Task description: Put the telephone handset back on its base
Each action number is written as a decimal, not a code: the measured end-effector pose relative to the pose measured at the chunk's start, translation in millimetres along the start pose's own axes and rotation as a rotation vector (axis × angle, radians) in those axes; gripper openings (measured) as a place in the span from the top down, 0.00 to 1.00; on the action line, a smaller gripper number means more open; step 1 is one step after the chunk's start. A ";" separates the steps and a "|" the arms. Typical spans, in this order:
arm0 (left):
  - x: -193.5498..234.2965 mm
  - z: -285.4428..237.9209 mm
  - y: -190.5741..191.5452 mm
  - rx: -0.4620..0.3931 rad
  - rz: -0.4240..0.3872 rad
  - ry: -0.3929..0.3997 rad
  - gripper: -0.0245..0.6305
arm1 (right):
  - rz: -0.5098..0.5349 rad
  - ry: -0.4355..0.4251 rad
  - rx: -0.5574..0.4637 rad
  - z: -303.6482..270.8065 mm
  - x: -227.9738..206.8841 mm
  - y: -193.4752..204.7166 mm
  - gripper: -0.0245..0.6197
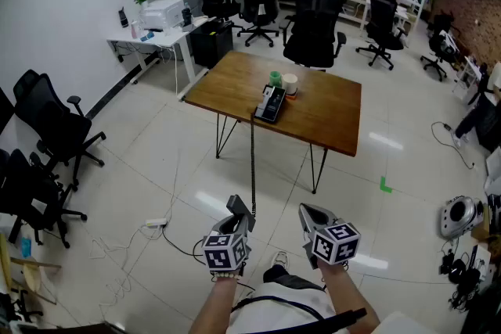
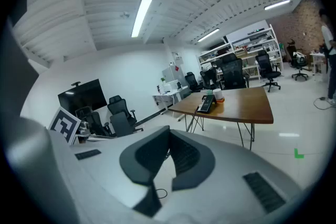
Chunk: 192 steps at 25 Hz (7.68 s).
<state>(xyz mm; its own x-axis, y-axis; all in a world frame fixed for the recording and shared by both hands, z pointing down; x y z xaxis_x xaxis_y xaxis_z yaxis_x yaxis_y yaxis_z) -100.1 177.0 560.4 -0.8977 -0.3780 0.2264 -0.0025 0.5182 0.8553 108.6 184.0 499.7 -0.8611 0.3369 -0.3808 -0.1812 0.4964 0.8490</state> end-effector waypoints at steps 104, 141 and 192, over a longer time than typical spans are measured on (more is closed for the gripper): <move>192.3 -342.1 -176.6 0.301 -0.021 0.542 0.85 | -0.191 0.222 -0.060 -320.0 -123.7 -159.1 0.95; 158.2 -575.0 -212.4 0.766 -0.182 1.255 0.85 | -0.275 0.266 -0.012 -417.9 -205.0 -193.1 0.95; 224.0 -454.1 -281.7 0.133 0.010 0.525 0.95 | -0.145 0.224 -0.005 -391.6 -178.6 -210.1 0.95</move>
<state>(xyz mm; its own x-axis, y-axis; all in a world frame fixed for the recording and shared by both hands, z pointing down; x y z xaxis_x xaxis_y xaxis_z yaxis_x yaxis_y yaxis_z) -100.4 -402.0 581.9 -0.5569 -0.6878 0.4656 -0.0819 0.6033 0.7933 114.4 -293.8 532.8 -0.9094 0.0769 -0.4088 -0.3124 0.5224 0.7934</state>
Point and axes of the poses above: the fingertips, and each gripper's own axes: z backward along the fingers, x to its left, y out of its underside, the point moved 4 cm from there along z, backward along the fingers, and after that the axes turned 7 degrees about -z, right-handed, at the moved point
